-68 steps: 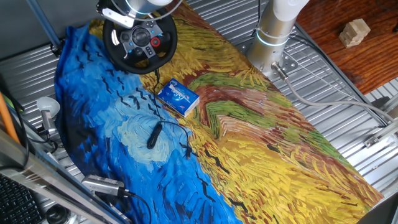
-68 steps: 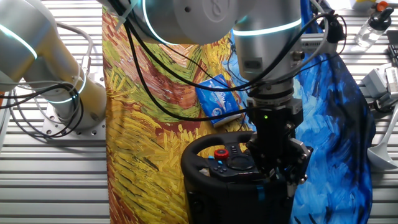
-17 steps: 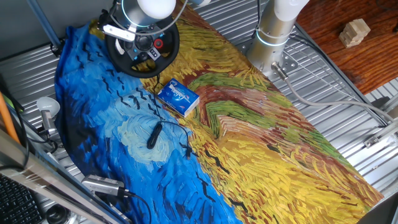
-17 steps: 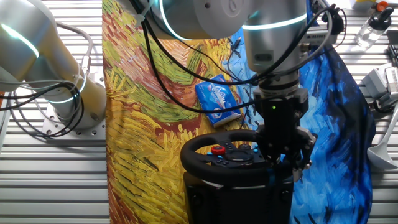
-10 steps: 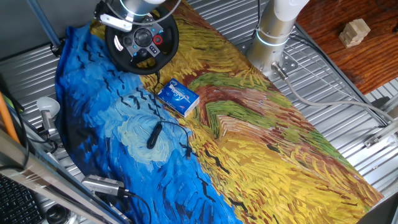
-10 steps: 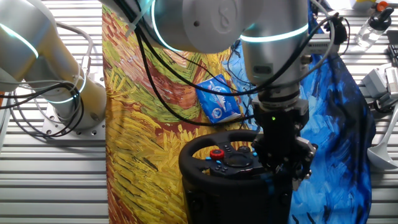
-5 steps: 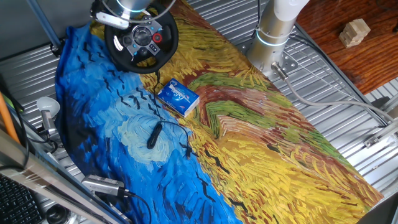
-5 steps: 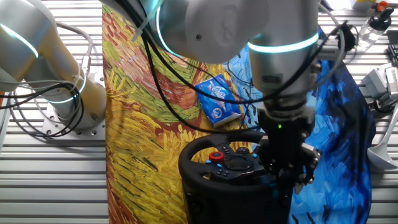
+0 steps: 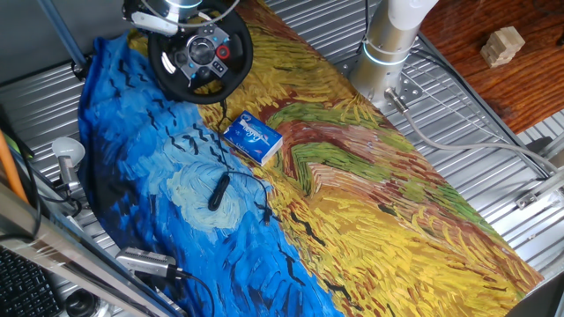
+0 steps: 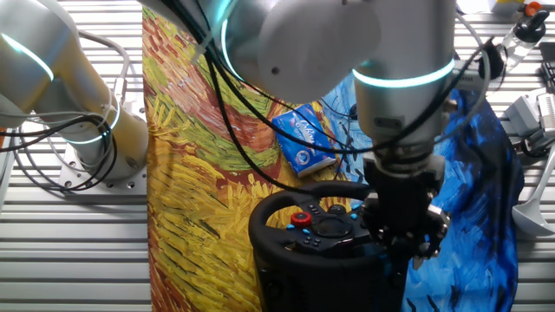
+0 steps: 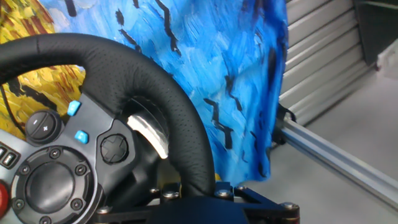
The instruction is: Rotate the steering wheel 90 degrees counterclockwise
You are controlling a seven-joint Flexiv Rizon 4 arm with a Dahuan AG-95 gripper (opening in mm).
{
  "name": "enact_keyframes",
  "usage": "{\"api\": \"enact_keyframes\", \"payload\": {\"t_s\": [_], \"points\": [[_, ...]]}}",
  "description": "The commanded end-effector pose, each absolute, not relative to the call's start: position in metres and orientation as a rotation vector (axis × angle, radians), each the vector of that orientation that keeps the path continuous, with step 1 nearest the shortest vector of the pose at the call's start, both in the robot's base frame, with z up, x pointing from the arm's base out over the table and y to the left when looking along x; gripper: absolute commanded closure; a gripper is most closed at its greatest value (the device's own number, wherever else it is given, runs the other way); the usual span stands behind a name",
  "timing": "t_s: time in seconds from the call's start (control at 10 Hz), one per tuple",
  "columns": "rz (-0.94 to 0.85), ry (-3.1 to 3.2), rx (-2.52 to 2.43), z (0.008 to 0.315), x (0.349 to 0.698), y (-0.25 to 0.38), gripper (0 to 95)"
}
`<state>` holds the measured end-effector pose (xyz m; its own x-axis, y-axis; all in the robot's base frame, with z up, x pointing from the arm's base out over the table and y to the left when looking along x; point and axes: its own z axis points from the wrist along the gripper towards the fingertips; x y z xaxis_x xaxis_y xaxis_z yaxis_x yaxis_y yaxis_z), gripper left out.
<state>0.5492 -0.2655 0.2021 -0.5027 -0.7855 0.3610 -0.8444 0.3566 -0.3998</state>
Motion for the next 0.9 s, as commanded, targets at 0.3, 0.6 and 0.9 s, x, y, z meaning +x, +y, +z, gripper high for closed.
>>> {"api": "enact_keyframes", "payload": {"t_s": [0.3,0.6,0.9], "points": [[0.781,-2.490,1.540,0.1987,0.5510,-0.2642,95.0],[0.763,-2.475,1.551,0.1965,0.5510,-0.2638,95.0],[0.741,-2.472,1.552,0.1962,0.5509,-0.2637,95.0]]}}
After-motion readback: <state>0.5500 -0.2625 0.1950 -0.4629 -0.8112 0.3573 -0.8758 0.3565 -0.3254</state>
